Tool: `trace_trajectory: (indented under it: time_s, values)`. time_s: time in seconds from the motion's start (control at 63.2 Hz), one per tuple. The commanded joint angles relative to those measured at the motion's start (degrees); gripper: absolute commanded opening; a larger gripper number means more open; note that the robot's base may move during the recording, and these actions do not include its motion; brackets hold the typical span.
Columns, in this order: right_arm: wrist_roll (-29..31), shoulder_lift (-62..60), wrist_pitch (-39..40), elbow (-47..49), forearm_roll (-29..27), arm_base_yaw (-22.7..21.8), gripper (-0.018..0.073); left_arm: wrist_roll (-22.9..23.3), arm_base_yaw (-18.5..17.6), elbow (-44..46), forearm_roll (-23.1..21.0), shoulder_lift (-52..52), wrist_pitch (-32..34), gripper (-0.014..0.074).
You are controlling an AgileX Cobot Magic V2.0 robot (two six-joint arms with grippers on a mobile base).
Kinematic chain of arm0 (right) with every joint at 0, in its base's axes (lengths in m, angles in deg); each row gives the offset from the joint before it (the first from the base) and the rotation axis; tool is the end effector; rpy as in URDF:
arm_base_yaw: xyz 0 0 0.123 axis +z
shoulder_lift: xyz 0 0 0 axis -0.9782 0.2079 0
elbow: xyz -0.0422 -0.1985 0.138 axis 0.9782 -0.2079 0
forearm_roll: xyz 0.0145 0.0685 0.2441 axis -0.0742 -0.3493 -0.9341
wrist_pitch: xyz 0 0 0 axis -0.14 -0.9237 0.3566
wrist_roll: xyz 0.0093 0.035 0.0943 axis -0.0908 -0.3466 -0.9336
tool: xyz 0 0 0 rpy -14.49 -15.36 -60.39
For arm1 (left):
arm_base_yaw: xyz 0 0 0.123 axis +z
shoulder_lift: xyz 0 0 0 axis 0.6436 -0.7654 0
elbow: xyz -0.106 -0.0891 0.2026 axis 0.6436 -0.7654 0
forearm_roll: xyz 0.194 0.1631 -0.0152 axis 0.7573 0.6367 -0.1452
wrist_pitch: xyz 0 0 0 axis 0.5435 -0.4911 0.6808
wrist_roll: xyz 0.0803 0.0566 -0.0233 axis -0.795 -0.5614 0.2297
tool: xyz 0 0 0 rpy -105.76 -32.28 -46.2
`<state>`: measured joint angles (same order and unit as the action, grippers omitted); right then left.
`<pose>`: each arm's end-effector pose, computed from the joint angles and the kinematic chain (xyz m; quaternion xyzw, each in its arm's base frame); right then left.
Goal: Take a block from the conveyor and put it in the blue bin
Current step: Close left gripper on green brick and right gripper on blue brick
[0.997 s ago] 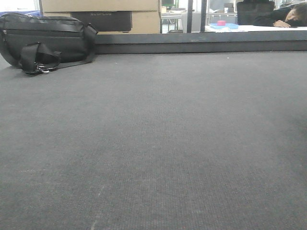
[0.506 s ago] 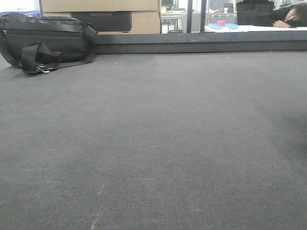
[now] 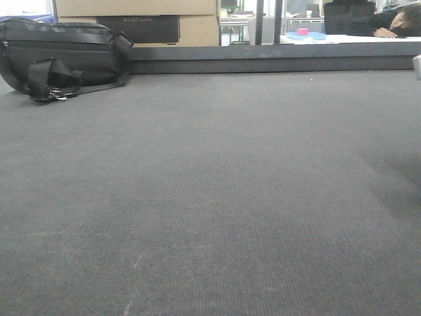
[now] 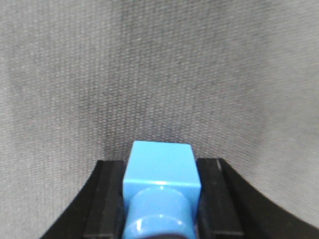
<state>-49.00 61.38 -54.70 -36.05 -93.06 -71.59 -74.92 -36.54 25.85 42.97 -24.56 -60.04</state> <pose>0.2649 0.0389 0.1662 -0.0653 0.9954 0.0473 0.0513 0.2394 0.0139 0.2583 -0.0658 0.9880 -0.0049 0.1397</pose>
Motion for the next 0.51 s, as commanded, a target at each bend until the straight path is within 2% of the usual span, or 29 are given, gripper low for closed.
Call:
trace_trajectory:
  time_s: [0.0,0.111,0.301,0.364,0.49]
  values:
    - [0.2,-3.0,-1.8,2.4,0.3,0.0,-0.0154,-3.1,1.8,1.8,-0.5,-2.1,-2.2,-0.0111]
    - [0.2,-6.9,-2.9,5.1,-0.6,0.0,-0.0154,-9.8,3.2,3.3,-0.5,-5.2,-0.6,-0.0111]
    - [0.2,-10.8,-2.0,6.6,-4.3,0.0,-0.0154,-11.8,3.2,4.0,-0.1,-8.5,3.8,-0.0099]
    - [0.2,-10.8,-2.0,6.6,-5.1,0.0,-0.0154,-12.3,3.2,4.0,-0.1,-9.1,4.9,-0.0036]
    - [0.2,-10.8,-1.4,6.6,-6.1,0.0,-0.0154,-12.6,3.2,3.4,-0.1,-10.7,6.9,0.0206]
